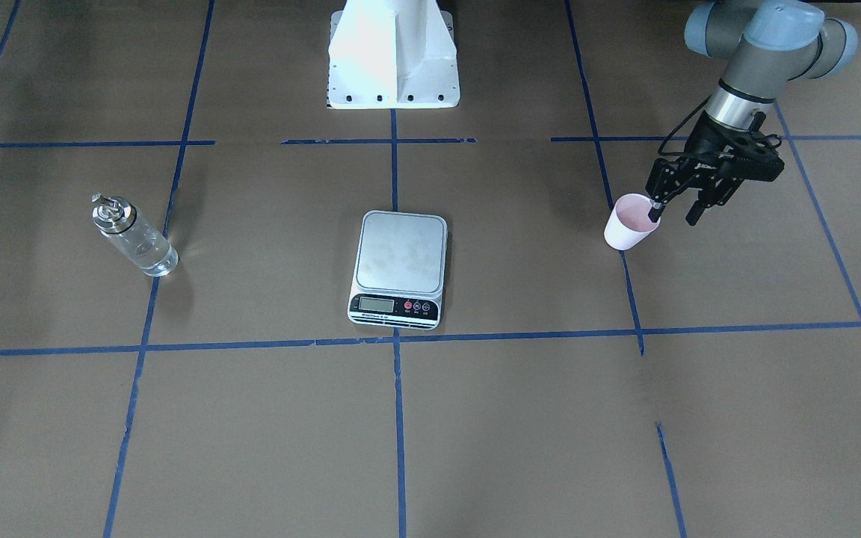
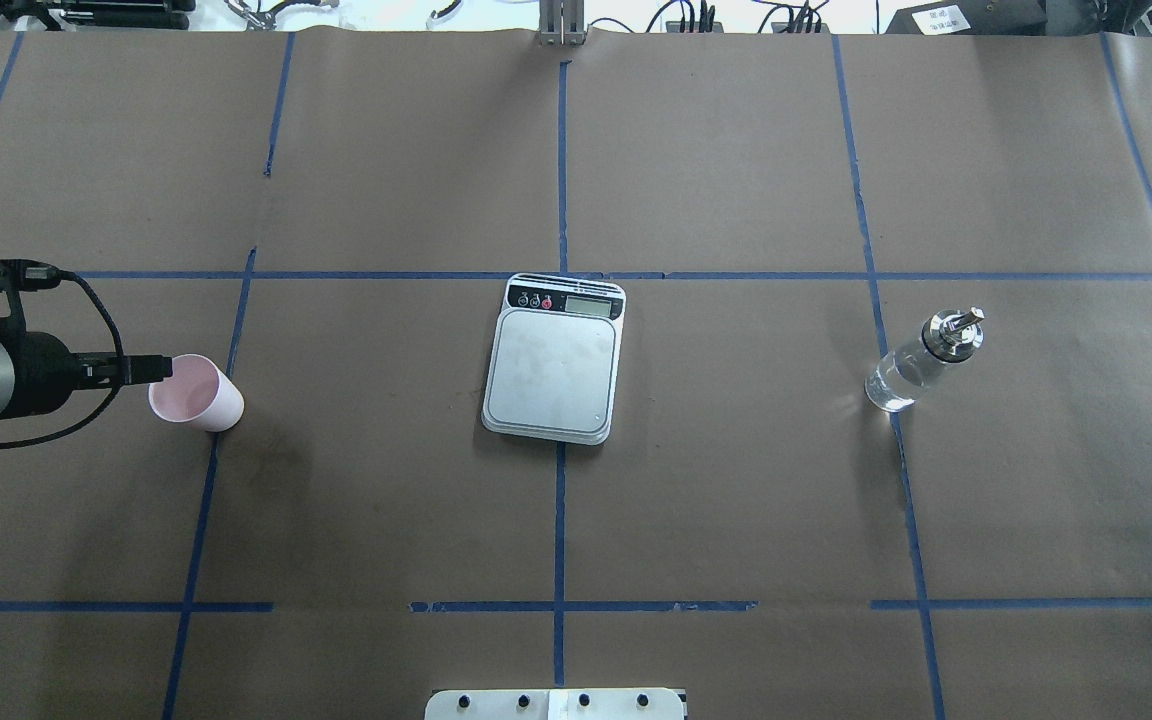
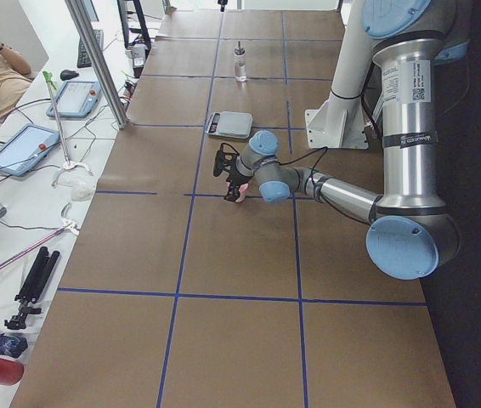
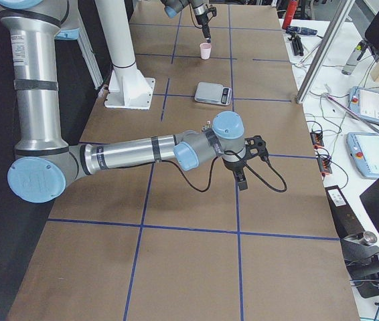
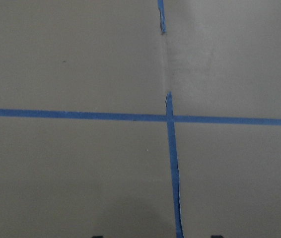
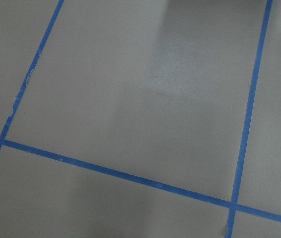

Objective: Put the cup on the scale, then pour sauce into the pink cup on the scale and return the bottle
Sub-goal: 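Reach the left gripper to the pink cup and grasp its rim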

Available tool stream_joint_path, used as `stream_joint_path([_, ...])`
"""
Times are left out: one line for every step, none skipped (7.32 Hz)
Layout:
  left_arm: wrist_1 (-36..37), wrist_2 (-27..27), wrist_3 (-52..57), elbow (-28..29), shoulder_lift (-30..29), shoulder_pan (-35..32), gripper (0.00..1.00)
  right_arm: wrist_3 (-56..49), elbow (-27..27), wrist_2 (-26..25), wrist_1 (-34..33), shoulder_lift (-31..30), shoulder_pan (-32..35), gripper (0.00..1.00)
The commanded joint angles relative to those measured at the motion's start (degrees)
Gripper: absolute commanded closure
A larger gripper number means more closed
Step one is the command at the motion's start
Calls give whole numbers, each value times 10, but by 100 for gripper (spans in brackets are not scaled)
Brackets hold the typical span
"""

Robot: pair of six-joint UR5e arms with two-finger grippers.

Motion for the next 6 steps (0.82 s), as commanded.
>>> stream_joint_path([0, 8, 0, -1, 5, 17, 60, 0, 1, 0, 0, -1, 0, 0])
stream_joint_path([0, 8, 0, -2, 4, 22, 62, 0, 1, 0, 0, -1, 0, 0])
stream_joint_path([0, 8, 0, -5, 4, 23, 68, 0, 1, 0, 0, -1, 0, 0])
stream_joint_path([0, 8, 0, -9, 4, 23, 79, 0, 2, 0, 0, -1, 0, 0])
stream_joint_path([0, 8, 0, -16, 2, 24, 94, 0, 2, 0, 0, -1, 0, 0])
stream_joint_path([1, 7, 0, -24, 3, 23, 100, 0, 2, 0, 0, -1, 0, 0])
